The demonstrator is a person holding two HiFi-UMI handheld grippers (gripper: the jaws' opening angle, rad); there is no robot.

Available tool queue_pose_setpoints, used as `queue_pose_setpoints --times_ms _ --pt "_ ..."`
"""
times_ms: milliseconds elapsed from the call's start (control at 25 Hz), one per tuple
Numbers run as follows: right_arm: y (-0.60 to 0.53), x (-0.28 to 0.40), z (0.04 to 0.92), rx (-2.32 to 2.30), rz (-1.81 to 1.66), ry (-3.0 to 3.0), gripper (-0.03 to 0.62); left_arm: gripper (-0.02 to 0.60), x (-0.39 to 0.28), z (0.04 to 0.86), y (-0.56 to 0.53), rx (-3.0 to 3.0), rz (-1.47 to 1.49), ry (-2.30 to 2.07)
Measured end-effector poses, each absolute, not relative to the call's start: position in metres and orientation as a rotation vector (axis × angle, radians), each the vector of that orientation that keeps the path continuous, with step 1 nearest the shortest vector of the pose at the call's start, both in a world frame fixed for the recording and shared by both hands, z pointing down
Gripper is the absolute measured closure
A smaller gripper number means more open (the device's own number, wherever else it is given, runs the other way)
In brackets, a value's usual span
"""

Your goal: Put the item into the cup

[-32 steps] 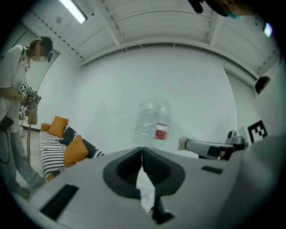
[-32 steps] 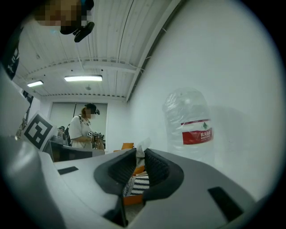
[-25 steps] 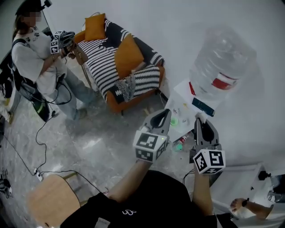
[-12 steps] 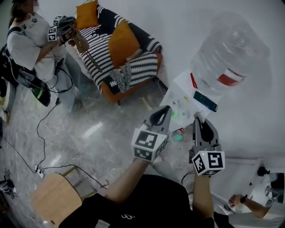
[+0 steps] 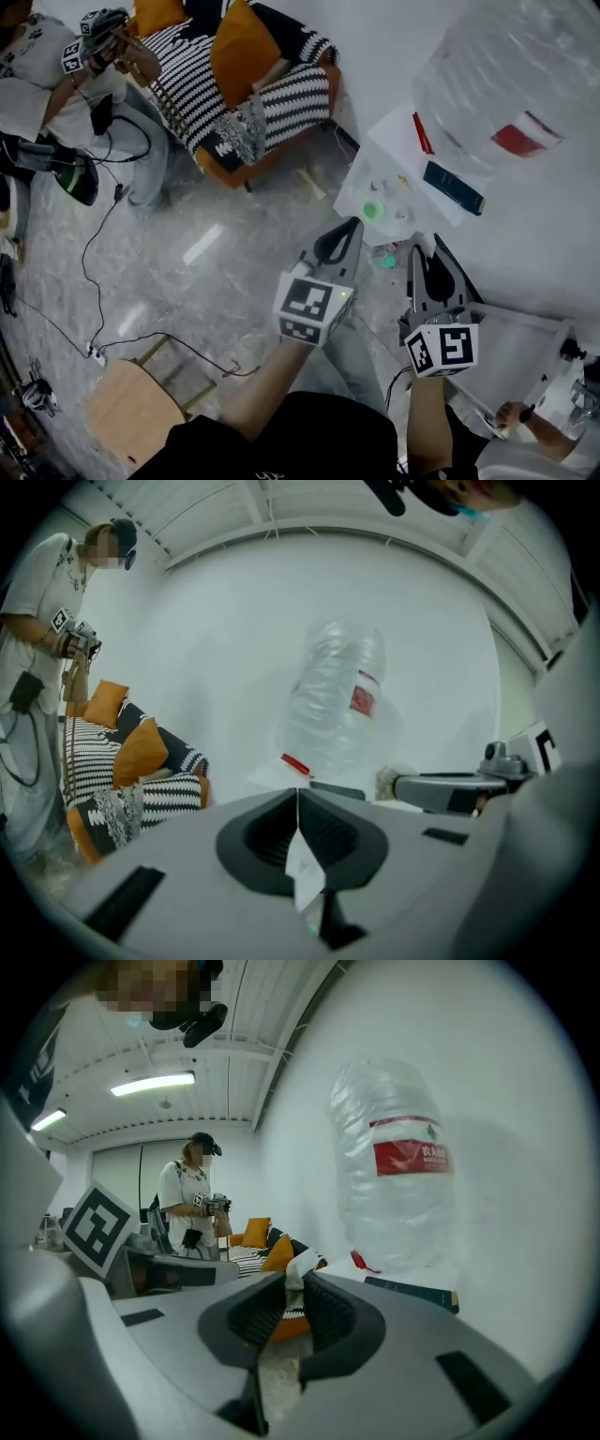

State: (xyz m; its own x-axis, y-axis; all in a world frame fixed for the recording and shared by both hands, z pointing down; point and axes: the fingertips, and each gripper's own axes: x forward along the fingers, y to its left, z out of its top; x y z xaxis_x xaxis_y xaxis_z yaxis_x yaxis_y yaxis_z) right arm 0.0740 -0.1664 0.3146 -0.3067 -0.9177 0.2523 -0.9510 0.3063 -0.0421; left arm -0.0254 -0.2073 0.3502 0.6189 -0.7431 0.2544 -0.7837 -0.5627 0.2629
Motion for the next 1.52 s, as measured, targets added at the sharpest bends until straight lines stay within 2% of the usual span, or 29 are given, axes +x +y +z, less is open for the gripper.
queue_pose_setpoints --times_ms 800,1520 --pt "-0.181 0.083 0.494 1.692 0.497 -2.344 0.531 0.566 0.021 0.501 -0.213 2.507 0.348 -1.117" --pt "-0.214 0.098 0.624 1.697 0.588 -2.311 0.531 0.567 0.033 0.624 -0.223 2.367 0.428 -1.141"
